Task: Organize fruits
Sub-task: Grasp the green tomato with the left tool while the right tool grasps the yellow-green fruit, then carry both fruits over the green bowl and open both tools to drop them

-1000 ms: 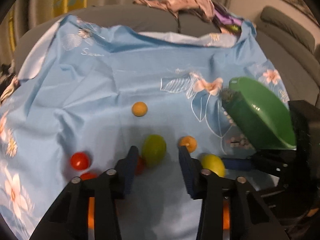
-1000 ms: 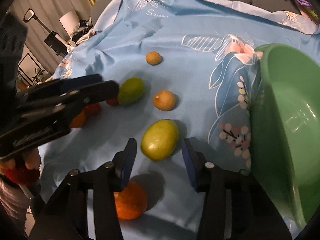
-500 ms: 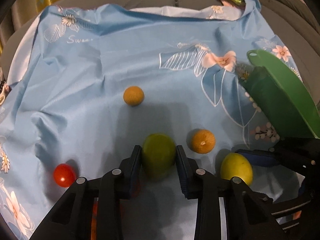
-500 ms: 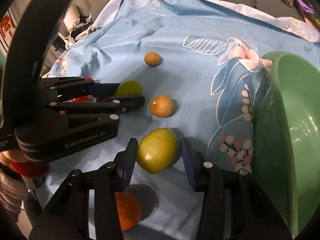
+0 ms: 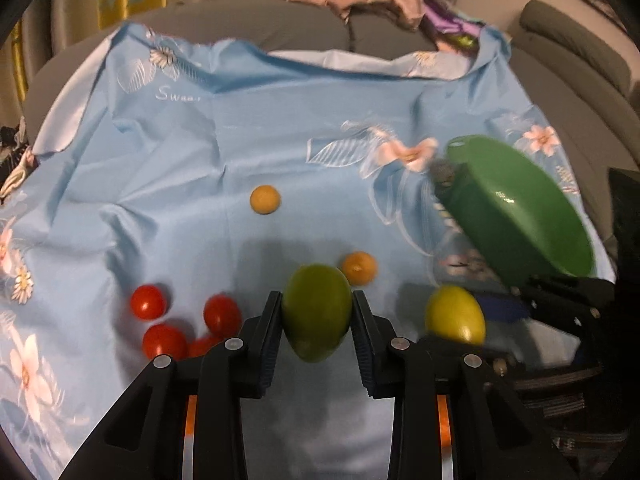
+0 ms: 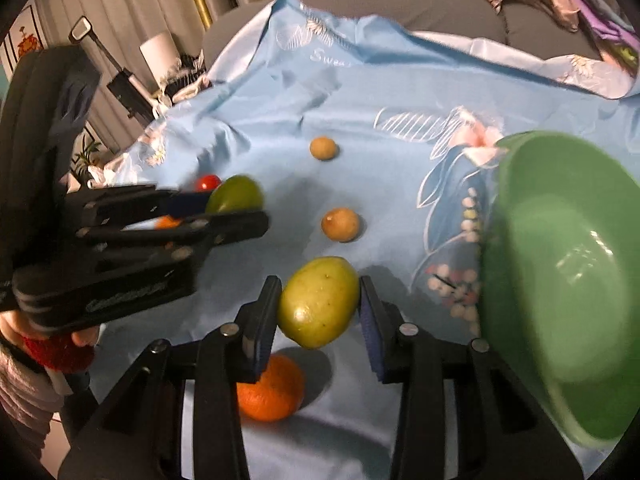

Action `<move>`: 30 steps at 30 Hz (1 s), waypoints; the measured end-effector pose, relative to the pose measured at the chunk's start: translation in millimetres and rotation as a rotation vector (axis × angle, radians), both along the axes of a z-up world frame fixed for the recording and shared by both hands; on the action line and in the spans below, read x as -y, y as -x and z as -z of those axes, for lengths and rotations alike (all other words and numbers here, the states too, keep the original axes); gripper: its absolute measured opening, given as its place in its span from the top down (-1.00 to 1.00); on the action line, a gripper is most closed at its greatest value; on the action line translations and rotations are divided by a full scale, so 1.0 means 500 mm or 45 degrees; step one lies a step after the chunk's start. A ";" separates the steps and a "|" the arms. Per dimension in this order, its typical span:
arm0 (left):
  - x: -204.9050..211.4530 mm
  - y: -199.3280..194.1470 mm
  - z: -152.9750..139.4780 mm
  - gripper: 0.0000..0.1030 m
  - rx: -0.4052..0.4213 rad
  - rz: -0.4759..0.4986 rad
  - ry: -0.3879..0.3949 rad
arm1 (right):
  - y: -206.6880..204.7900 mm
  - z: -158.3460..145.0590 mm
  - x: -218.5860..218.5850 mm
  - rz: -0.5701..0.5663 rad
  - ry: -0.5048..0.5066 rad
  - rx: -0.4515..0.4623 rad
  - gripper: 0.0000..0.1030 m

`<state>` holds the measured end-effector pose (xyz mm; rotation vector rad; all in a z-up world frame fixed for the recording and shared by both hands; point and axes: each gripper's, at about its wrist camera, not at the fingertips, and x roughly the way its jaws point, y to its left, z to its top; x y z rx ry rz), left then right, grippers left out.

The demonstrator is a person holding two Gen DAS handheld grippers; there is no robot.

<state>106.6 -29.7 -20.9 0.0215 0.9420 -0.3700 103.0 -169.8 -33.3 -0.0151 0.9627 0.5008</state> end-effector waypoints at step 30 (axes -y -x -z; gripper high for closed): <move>0.290 0.016 -0.081 0.36 0.128 0.348 0.041 | 0.069 -0.080 0.284 0.445 0.013 0.219 0.24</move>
